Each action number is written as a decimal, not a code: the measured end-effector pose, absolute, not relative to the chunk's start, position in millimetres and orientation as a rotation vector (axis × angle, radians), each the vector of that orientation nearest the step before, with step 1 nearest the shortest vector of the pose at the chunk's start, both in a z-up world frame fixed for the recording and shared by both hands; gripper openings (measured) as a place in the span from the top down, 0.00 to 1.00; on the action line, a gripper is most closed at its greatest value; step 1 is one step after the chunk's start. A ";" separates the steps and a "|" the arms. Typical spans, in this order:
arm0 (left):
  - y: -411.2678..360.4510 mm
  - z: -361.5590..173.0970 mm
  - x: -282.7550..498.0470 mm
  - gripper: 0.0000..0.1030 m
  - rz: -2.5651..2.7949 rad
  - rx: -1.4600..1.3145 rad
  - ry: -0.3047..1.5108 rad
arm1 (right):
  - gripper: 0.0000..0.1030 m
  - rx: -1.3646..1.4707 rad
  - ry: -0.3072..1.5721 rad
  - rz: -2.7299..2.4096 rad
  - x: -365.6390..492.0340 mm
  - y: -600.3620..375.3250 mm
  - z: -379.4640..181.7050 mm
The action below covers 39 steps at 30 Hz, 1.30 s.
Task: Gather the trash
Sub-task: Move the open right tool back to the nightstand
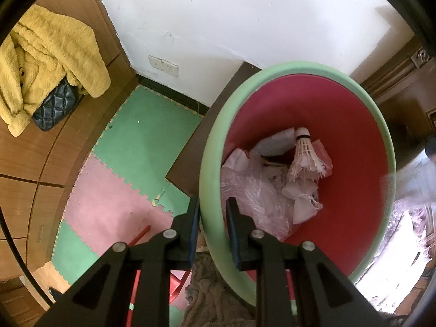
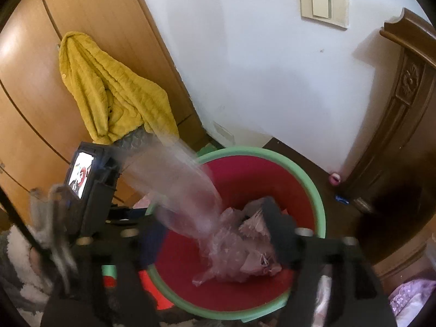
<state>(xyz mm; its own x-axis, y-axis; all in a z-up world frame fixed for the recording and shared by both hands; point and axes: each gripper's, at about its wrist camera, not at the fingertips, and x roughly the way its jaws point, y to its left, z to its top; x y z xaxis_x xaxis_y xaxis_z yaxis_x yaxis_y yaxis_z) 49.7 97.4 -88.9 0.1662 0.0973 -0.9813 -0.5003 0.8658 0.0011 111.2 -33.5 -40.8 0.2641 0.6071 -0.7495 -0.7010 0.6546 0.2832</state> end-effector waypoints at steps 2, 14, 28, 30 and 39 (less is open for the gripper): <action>97.3 -89.0 49.7 0.81 0.440 -0.358 1.344 | 0.28 -0.119 0.953 0.899 110.9 -33.3 -41.2; 97.9 -90.8 52.6 0.81 0.453 -0.360 1.353 | 0.27 -0.095 0.994 0.847 122.4 -47.5 -48.1; 99.8 -92.0 53.9 0.82 0.467 -0.368 1.367 | 0.27 -0.016 1.079 0.800 139.7 -66.2 -66.0; 100.7 -91.8 53.1 0.81 0.464 -0.373 1.366 | 0.27 0.006 1.074 0.756 145.7 -74.2 -67.5; 96.0 -94.1 58.1 0.82 0.477 -0.332 1.399 | 0.28 0.115 1.093 0.430 207.5 -141.6 -97.9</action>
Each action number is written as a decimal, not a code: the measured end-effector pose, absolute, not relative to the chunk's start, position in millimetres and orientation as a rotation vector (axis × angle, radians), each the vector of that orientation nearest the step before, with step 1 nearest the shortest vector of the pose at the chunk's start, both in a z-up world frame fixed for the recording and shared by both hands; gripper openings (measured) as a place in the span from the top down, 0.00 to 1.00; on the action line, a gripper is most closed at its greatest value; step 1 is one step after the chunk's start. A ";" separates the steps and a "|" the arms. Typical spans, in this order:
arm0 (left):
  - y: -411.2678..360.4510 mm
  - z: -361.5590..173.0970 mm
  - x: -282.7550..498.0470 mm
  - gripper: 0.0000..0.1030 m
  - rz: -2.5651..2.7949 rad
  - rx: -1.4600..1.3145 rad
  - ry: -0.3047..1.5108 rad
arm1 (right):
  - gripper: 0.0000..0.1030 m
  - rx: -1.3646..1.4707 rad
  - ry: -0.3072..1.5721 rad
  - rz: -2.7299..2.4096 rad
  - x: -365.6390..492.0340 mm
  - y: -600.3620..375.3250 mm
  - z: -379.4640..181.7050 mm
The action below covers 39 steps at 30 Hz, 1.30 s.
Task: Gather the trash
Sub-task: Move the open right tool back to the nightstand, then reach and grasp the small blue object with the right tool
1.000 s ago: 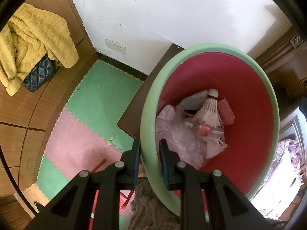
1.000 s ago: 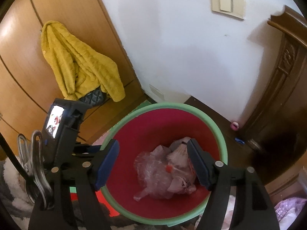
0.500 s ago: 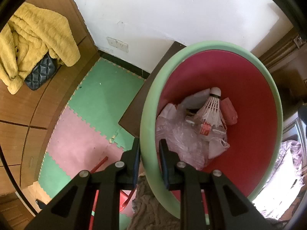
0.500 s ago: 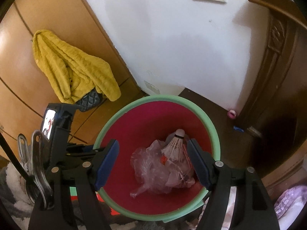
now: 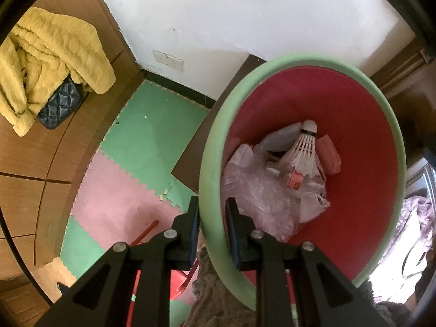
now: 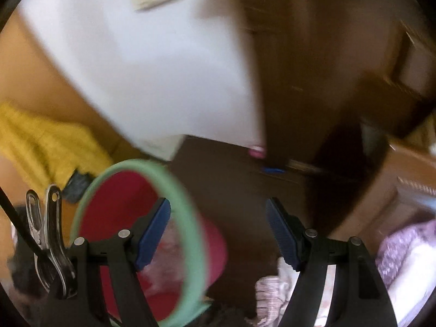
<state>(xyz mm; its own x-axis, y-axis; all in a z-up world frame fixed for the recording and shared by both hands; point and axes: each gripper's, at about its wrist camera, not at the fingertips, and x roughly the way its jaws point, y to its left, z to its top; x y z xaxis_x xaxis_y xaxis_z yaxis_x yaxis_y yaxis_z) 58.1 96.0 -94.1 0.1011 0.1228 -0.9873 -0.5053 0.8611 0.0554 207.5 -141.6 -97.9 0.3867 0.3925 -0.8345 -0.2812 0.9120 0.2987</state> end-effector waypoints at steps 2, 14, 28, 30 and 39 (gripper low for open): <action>95.8 -94.6 58.6 0.82 0.483 -0.338 1.405 | 0.28 0.164 1.128 0.366 226.3 -158.8 -111.1; 96.1 -98.5 60.7 0.83 0.542 -0.358 1.440 | 0.24 0.127 1.278 0.294 287.9 -161.7 -195.8; 91.2 -102.5 68.5 0.81 0.583 -0.321 1.510 | 0.21 0.058 1.218 0.050 361.7 -107.4 -341.7; 92.7 -102.9 69.7 0.81 0.593 -0.333 1.522 | 0.21 0.018 1.248 0.000 363.1 -99.7 -358.1; 82.3 -100.7 70.8 0.80 0.586 -0.277 1.537 | 0.04 0.034 1.067 -0.047 362.6 -101.1 -385.2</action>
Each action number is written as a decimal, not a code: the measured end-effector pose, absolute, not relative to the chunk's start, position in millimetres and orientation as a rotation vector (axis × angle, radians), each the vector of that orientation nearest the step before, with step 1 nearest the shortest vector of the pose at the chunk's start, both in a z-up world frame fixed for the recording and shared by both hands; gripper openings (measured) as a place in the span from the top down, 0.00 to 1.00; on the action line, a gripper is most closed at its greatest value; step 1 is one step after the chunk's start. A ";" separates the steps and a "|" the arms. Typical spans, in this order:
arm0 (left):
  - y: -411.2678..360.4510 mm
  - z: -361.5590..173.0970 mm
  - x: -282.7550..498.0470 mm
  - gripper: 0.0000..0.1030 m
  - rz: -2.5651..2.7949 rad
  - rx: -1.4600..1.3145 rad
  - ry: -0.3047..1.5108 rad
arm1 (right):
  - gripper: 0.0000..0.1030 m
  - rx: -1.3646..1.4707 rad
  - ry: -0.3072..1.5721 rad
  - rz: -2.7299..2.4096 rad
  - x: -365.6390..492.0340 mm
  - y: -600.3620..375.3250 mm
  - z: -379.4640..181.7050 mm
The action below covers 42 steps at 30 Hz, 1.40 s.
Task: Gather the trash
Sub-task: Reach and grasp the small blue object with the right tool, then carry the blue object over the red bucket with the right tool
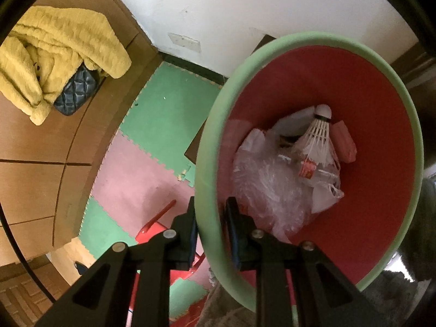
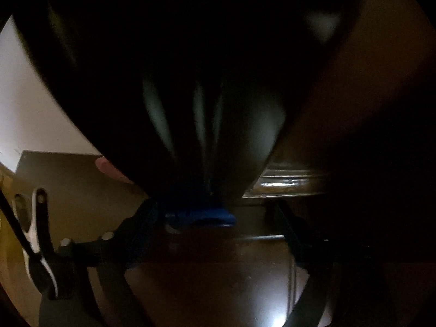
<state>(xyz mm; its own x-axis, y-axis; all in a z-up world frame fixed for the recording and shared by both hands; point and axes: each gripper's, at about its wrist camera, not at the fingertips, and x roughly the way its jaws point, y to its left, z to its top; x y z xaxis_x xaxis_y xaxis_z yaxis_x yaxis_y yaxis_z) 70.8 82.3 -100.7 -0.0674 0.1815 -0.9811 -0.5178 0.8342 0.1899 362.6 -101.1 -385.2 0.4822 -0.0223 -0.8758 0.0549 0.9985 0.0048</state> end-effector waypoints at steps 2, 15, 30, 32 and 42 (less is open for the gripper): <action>83.4 -101.9 69.5 0.80 0.588 -0.279 1.542 | 0.00 0.030 1.046 -0.035 362.7 -103.8 -389.5; 83.9 -103.3 64.8 0.79 0.570 -0.288 1.547 | 0.52 -0.036 1.022 0.025 347.9 -83.8 -382.4; 88.6 -103.3 66.7 0.80 0.488 -0.230 1.522 | 0.51 0.016 1.088 0.157 341.8 -161.2 -301.1; 88.3 -103.5 67.3 0.80 0.482 -0.225 1.519 | 0.51 -0.012 1.083 0.200 338.8 -167.8 -284.1; 89.6 -102.4 66.5 0.80 0.450 -0.225 1.509 | 0.51 0.018 1.059 0.353 335.1 -164.4 -179.1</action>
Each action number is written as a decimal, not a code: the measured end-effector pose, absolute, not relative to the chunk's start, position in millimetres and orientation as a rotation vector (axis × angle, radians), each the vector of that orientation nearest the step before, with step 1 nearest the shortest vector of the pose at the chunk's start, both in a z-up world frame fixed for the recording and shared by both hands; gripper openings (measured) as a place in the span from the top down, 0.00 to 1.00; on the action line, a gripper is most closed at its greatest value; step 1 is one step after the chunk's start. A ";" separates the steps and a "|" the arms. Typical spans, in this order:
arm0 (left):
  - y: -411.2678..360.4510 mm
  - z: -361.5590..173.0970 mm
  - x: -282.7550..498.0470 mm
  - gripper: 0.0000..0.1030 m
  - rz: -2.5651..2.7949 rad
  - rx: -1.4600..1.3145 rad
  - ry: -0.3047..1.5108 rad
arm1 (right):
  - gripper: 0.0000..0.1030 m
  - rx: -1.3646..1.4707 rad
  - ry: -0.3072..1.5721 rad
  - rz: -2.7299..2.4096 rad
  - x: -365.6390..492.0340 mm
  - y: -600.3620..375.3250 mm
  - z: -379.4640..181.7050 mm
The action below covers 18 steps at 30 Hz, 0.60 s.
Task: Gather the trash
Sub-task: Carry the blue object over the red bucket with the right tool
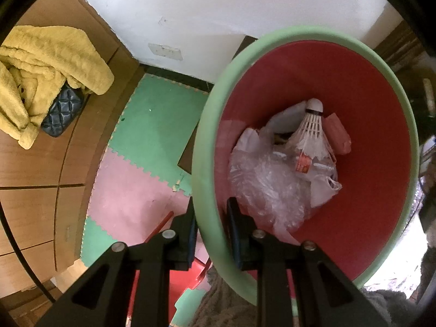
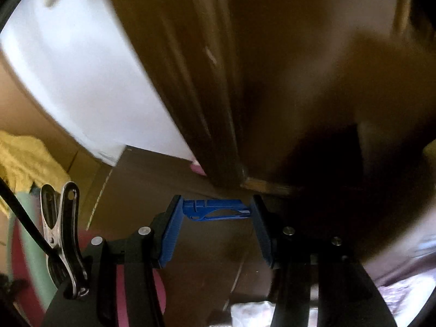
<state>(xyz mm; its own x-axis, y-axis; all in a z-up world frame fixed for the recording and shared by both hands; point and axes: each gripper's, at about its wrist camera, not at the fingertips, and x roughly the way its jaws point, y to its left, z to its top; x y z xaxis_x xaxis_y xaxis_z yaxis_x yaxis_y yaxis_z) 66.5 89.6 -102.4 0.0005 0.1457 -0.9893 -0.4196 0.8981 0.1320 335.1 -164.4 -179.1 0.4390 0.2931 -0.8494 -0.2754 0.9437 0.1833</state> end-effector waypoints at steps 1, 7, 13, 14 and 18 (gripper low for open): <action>89.2 -102.7 65.6 0.80 0.446 -0.226 1.509 | 0.51 -0.013 1.031 0.371 327.9 -161.4 -165.9; 90.9 -102.8 65.6 0.79 0.422 -0.233 1.511 | 0.51 -0.191 0.863 0.505 282.9 -137.6 -81.0; 93.2 -101.2 64.6 0.79 0.413 -0.241 1.485 | 0.51 -0.234 0.809 0.603 238.8 -125.9 -24.6; 93.1 -101.1 64.0 0.79 0.407 -0.238 1.481 | 0.51 -0.235 0.804 0.621 231.4 -123.8 -16.5; 98.2 -101.0 61.8 0.79 0.393 -0.284 1.470 | 0.51 -0.239 0.795 0.682 200.7 -116.1 -1.9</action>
